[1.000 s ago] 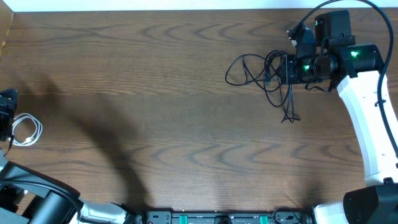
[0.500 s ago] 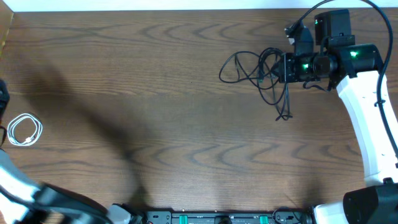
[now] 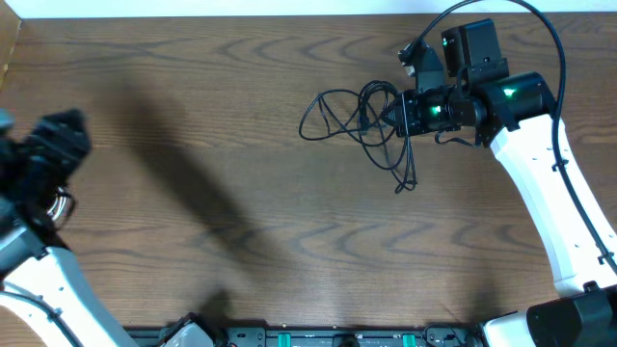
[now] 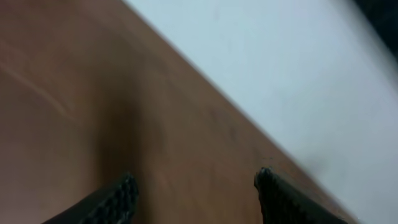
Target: Untangle cables
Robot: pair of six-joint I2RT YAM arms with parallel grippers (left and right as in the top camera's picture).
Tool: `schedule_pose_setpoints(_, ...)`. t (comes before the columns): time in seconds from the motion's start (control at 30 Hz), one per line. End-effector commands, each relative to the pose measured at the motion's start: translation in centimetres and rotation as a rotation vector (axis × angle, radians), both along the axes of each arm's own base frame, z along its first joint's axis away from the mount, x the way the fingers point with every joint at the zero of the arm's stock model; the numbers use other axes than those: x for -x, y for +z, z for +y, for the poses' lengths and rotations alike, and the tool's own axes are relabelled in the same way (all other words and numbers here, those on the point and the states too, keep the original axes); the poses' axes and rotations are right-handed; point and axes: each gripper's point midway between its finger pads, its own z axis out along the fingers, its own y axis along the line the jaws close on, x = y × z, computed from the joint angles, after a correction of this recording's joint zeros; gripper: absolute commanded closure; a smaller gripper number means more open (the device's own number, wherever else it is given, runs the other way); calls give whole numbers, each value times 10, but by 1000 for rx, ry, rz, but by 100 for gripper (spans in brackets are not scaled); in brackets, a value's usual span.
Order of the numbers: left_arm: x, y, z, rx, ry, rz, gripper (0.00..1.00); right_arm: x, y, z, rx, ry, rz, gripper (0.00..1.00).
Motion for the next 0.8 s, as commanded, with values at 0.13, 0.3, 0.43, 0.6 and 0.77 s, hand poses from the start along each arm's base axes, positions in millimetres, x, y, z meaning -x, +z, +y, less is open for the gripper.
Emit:
schedule_pose_setpoints(0.13,-13,-34,-95,-80,-368,131,35,3,6,5,-35,16,10,99)
schedule_pose_setpoints(0.3,-23,-47,-176,-105,-649,144,28,10,10,14,-74,92,2,99)
schedule_pose_setpoints(0.43,-31,-63,-226,-111,-809,161,26,12,9,14,-69,97,8,99)
schedule_pose_setpoints(0.6,-46,-81,-267,-114,-920,159,26,16,6,12,-57,113,15,99)
schedule_pose_setpoints(0.77,-67,-107,-286,-143,-914,195,26,17,6,13,-56,115,19,99)
